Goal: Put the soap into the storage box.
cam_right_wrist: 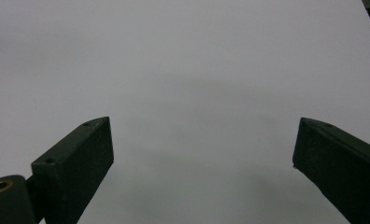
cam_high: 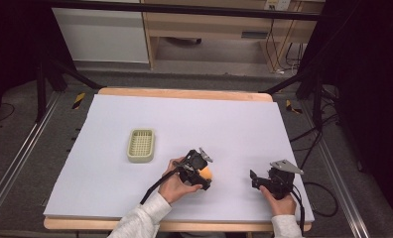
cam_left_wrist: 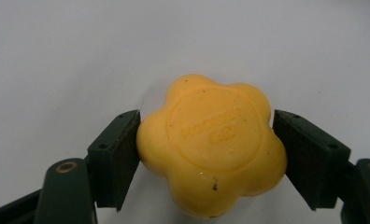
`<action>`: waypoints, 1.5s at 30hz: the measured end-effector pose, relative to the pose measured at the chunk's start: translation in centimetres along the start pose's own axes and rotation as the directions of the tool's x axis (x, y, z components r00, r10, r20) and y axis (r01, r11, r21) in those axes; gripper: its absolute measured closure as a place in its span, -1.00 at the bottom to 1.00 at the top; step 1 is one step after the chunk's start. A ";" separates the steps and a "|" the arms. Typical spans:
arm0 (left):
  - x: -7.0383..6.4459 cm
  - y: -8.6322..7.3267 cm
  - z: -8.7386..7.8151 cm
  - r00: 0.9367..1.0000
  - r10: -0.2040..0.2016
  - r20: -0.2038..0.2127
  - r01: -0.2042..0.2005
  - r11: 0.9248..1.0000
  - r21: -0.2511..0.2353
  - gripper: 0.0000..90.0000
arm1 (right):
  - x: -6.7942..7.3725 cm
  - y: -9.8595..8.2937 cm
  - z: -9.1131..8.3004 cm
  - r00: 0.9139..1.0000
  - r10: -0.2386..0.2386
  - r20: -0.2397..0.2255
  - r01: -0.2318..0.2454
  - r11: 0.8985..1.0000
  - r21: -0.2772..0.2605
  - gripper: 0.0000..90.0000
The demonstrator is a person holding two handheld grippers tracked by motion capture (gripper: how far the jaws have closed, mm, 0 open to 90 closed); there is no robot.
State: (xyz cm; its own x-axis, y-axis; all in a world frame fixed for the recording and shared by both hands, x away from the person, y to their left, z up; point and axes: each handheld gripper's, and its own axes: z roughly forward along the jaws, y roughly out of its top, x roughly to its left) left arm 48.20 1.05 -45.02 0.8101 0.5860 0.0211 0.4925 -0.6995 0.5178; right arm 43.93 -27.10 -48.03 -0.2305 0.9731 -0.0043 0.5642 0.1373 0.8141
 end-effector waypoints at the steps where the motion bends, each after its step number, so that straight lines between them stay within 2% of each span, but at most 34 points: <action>1: 0.0 0.0 0.0 1.000 0.003 0.001 -0.003 1.000 0.001 -0.43 | 0.0 0.0 0.0 1.000 0.002 -0.002 -0.002 1.000 0.003 -0.87; 8: 0.0 -0.3 0.3 1.000 0.019 -0.012 -0.019 1.000 0.003 -0.44 | 0.1 0.0 0.0 1.000 0.002 -0.005 -0.002 1.000 0.005 -0.87; 13: 0.1 -0.4 0.4 1.000 0.010 -0.002 -0.010 1.000 -0.006 -0.44 | 0.1 0.0 0.1 1.000 -0.001 -0.006 0.001 1.000 0.007 -0.87; 19: 0.4 -0.3 1.2 1.000 -0.009 0.018 0.008 1.000 0.012 -0.44 | 0.1 0.0 0.1 1.000 0.000 -0.007 0.000 1.000 0.007 -0.87; 29: 0.1 -0.1 1.3 1.000 -0.019 -0.007 0.019 1.000 0.019 -0.42 | 0.1 0.0 0.1 1.000 -0.003 -0.007 0.003 1.000 0.007 -0.87; 36: 0.0 -0.2 0.8 1.000 -0.003 0.000 0.003 1.000 0.025 -0.41 | 0.0 0.0 0.1 1.000 0.003 -0.007 -0.003 1.000 0.008 -0.87; 45: 0.6 -0.6 -1.1 1.000 -0.003 -0.003 0.003 1.000 0.003 -0.41 | 0.0 0.0 0.0 1.000 0.006 -0.008 -0.006 1.000 0.008 -0.87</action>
State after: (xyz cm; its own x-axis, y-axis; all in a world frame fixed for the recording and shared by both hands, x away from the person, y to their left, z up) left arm 48.00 2.26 -44.33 0.8076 0.5894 0.0215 0.4962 -0.6987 0.5155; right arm 43.97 -27.09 -48.05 -0.2340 0.9722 0.0051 0.5720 0.1334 0.8094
